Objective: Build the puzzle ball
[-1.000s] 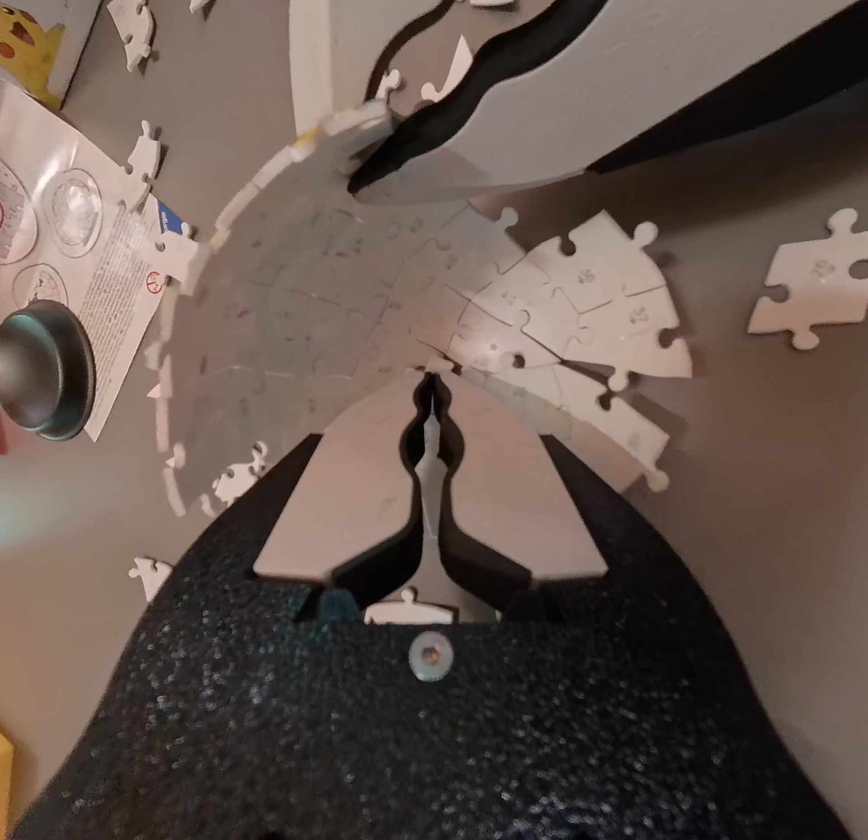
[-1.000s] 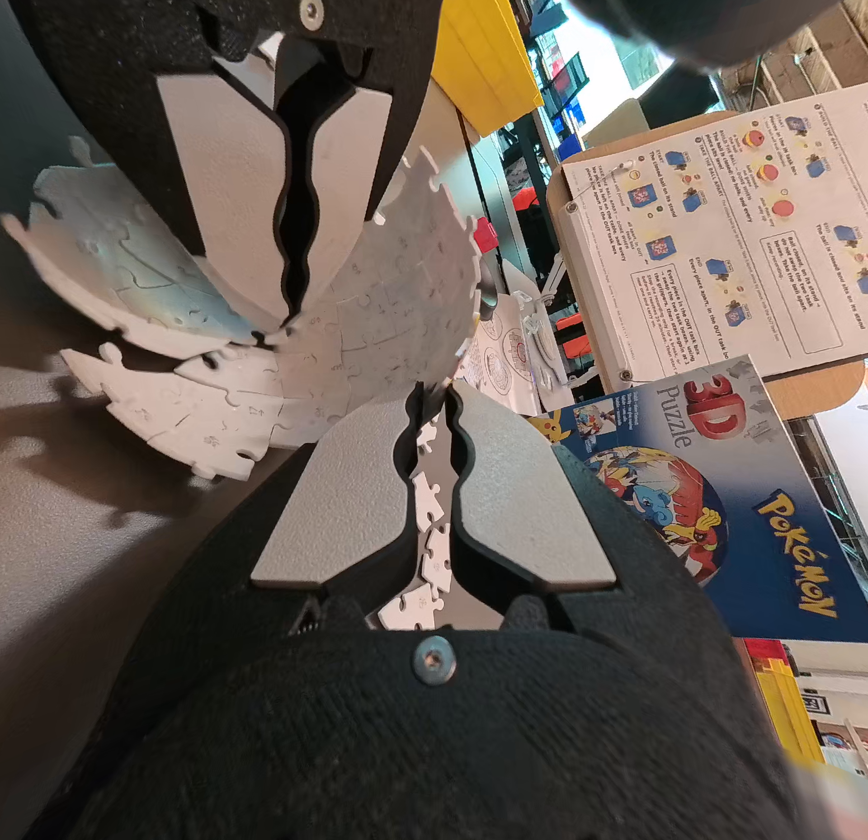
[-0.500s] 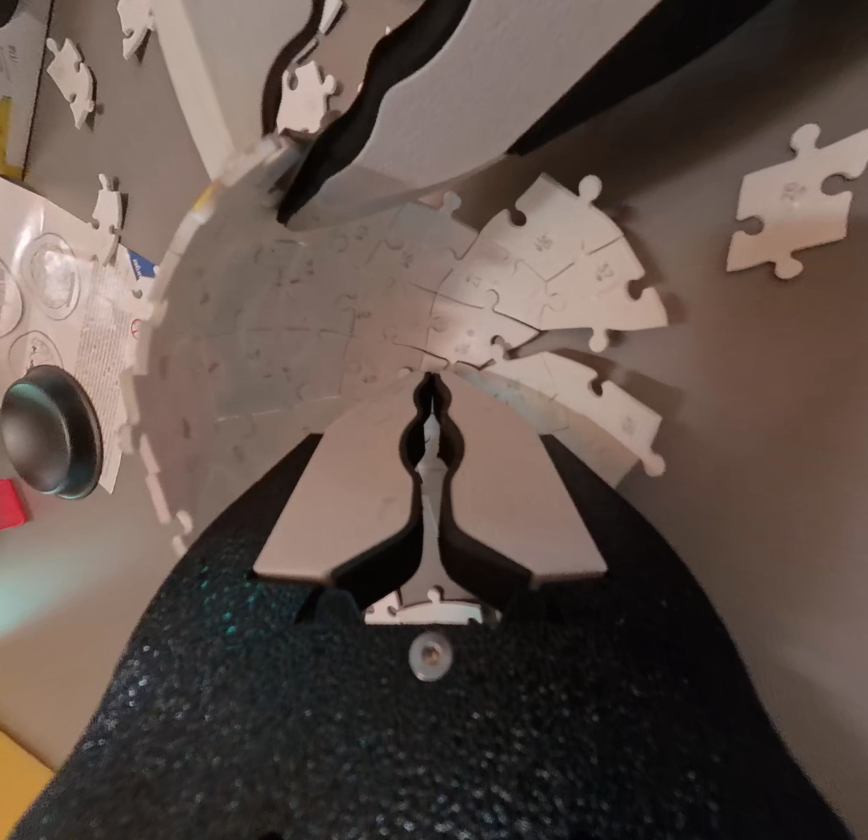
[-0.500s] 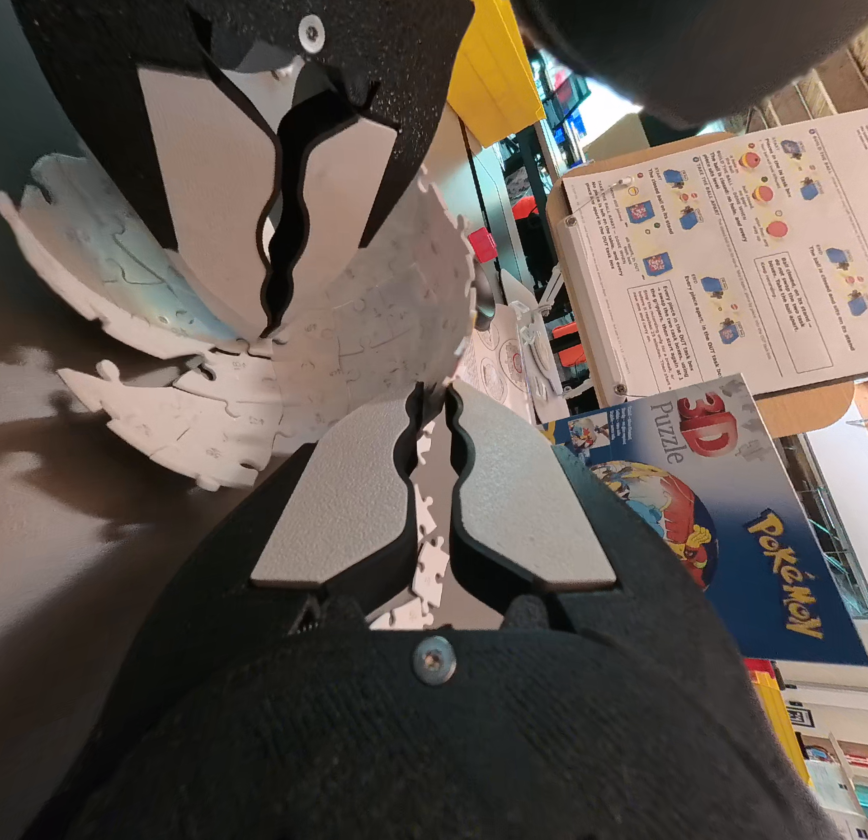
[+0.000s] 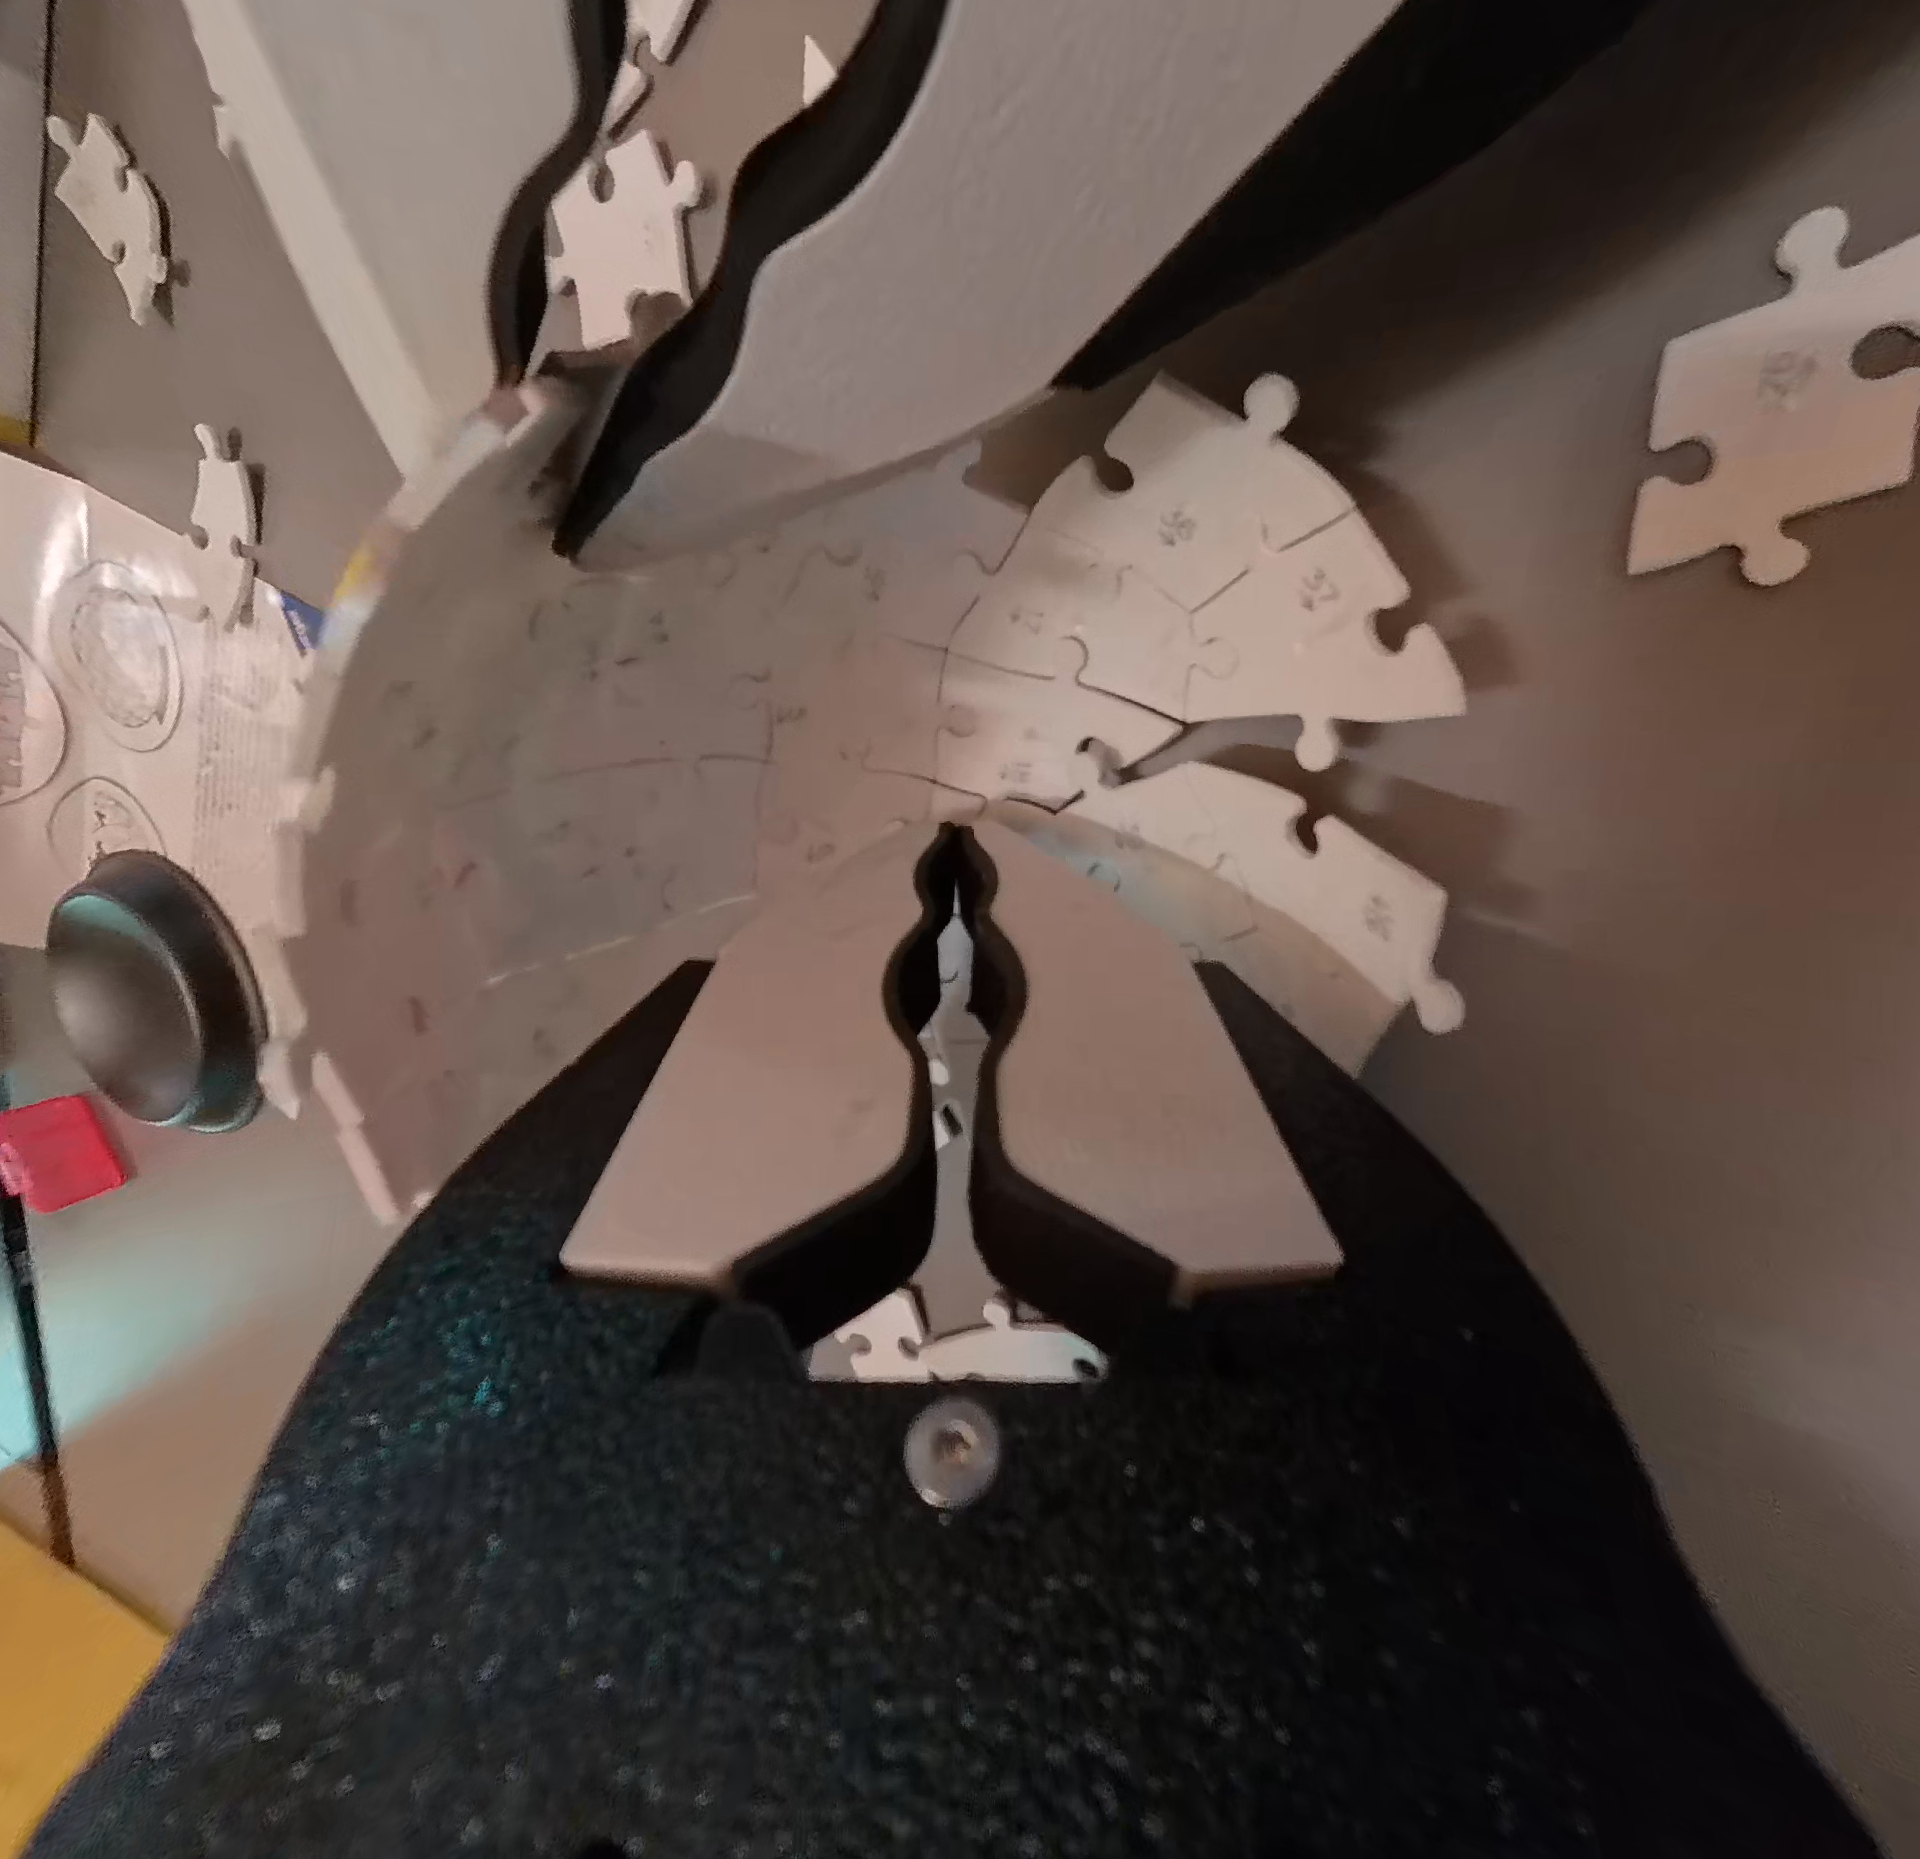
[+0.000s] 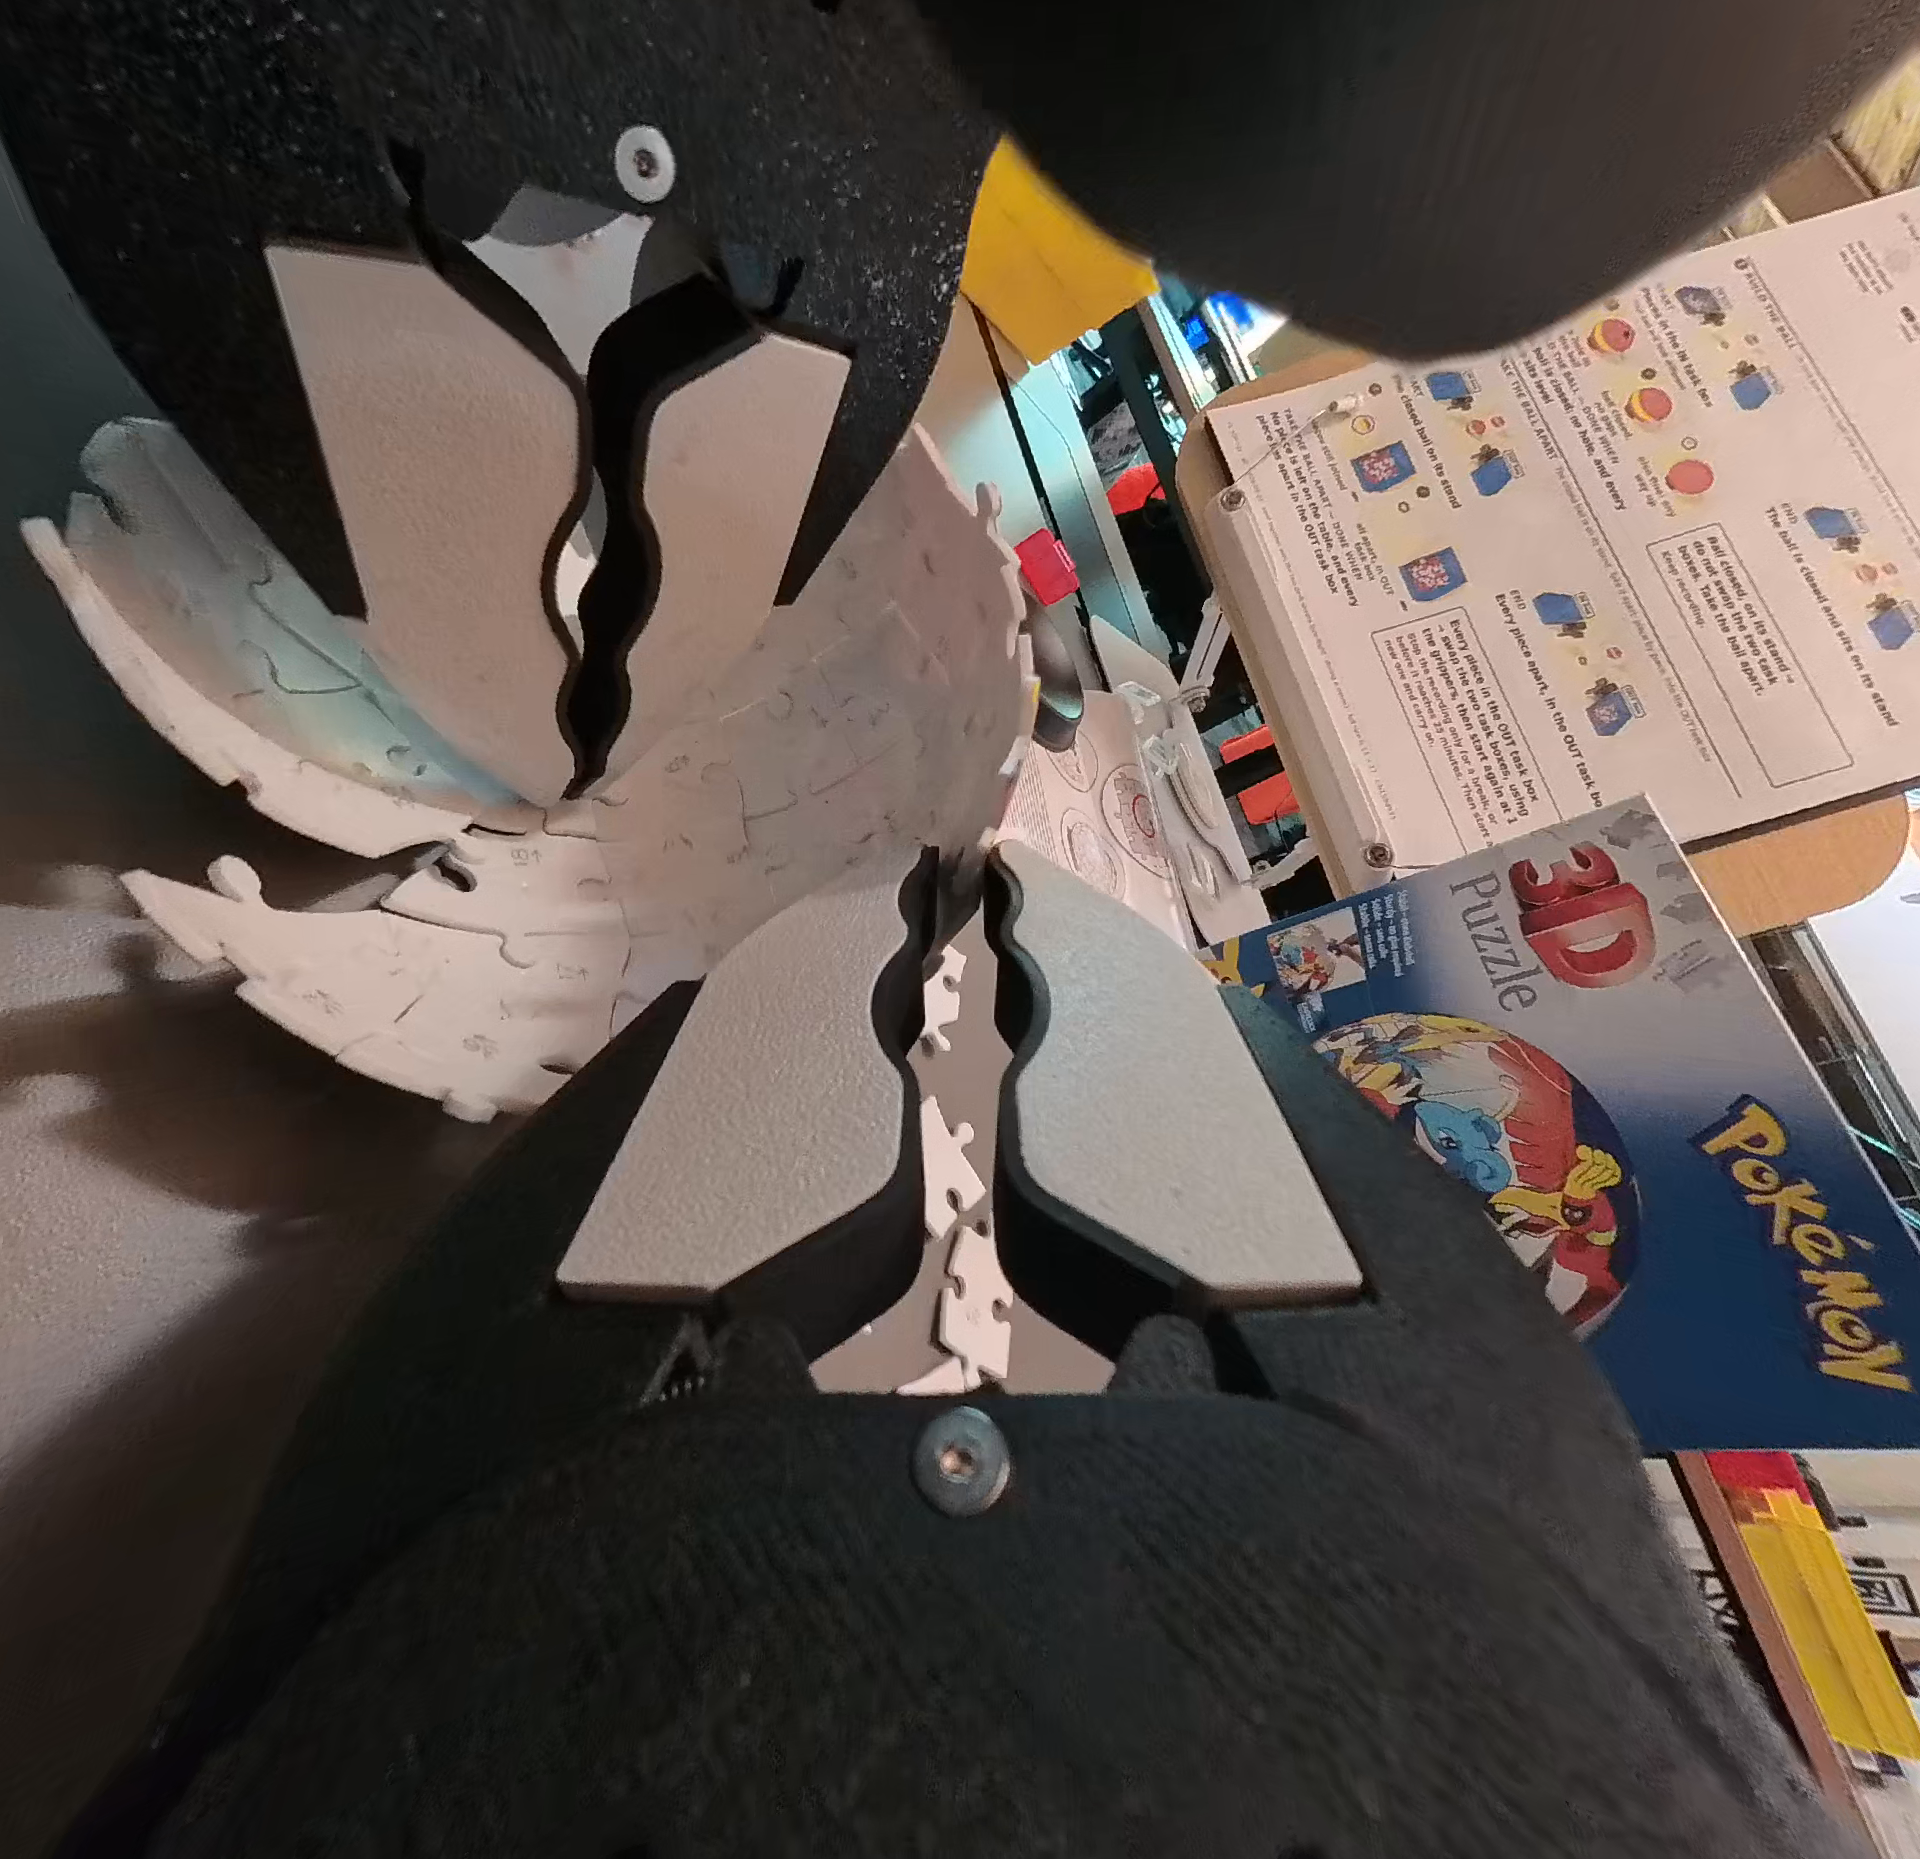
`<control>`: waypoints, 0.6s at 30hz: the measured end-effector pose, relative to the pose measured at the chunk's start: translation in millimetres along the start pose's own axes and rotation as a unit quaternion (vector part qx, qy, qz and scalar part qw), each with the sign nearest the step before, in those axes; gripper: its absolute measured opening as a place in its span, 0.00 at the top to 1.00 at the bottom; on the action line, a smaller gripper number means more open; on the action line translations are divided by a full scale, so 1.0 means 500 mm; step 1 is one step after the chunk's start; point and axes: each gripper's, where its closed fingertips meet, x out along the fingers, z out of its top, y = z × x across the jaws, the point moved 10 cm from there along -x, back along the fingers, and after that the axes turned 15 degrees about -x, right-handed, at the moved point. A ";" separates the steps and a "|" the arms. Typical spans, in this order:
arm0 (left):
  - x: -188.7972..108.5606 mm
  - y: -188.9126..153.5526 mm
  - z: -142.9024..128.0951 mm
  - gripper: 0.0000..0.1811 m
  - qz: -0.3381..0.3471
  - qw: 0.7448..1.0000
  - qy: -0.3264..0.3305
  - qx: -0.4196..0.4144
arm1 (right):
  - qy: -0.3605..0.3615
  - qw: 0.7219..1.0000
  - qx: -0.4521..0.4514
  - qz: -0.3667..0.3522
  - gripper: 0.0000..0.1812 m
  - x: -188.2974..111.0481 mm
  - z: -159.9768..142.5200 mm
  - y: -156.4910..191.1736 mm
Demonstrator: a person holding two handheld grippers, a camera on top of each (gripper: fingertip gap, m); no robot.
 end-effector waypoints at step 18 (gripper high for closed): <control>0.002 -0.006 0.007 1.00 -0.007 1.000 -0.003 0.009 | -0.006 1.000 0.014 -0.004 0.96 -0.001 -0.004 0.003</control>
